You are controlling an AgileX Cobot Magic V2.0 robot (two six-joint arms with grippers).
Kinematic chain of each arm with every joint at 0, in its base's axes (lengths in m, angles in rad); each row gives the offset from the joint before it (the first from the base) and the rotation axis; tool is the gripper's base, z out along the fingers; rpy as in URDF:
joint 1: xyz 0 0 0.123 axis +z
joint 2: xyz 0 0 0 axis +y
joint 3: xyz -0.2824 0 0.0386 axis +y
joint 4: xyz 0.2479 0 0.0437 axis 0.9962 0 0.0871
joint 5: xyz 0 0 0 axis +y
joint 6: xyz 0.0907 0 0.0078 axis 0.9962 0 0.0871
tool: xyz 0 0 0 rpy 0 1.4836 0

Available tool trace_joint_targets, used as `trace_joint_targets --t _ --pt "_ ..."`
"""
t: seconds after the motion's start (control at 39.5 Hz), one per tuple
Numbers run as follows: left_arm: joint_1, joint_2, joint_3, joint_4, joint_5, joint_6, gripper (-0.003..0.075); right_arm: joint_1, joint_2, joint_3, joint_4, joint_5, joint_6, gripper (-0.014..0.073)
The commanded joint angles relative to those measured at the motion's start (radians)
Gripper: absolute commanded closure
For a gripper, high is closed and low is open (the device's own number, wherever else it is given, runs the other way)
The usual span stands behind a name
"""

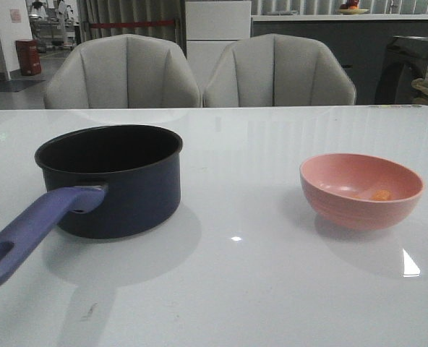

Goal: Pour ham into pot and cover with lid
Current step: 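Lift the glass lid off the saucepan and set it beside the pot, then release the lid and raise the left gripper away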

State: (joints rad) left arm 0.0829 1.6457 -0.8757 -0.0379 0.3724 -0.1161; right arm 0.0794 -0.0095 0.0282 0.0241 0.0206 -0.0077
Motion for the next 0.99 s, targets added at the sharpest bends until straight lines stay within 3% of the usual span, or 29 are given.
trace_joint_targets --t 0.0,0.15,0.48,0.96 --pt "-0.001 -0.016 -0.025 -0.01 -0.091 0.0 0.0555 -0.005 -0.019 0.008 -0.012 -0.082 -0.001 0.0449" --pt "-0.001 0.017 -0.025 -0.01 -0.099 0.002 0.0506 -0.005 -0.019 0.008 -0.012 -0.082 -0.001 0.0449" --pt "-0.027 0.061 -0.033 -0.006 -0.054 0.028 0.019 -0.005 -0.019 0.008 -0.012 -0.082 -0.001 0.0449" --pt "-0.058 -0.135 -0.062 -0.004 0.017 0.048 0.0175 -0.005 -0.019 0.008 -0.012 -0.082 -0.001 0.0449"
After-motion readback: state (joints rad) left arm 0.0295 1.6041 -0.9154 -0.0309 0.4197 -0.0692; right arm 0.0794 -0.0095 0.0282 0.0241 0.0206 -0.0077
